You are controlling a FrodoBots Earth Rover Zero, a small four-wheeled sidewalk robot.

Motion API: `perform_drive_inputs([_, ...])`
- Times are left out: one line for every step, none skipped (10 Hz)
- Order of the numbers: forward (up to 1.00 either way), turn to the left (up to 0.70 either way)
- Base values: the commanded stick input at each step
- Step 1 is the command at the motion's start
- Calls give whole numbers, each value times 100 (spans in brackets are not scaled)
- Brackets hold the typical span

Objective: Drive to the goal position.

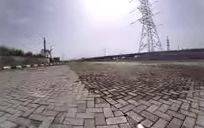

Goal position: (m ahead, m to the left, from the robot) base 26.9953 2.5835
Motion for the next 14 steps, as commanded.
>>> perform_drive_inputs([70, 0])
perform_drive_inputs([70, 0])
perform_drive_inputs([71, 0])
perform_drive_inputs([78, 0])
perform_drive_inputs([85, 0])
perform_drive_inputs([85, 0])
perform_drive_inputs([85, 0])
perform_drive_inputs([85, 0])
perform_drive_inputs([85, 0])
perform_drive_inputs([92, 0])
perform_drive_inputs([100, 0])
perform_drive_inputs([100, -2])
perform_drive_inputs([100, -4])
perform_drive_inputs([100, -33])
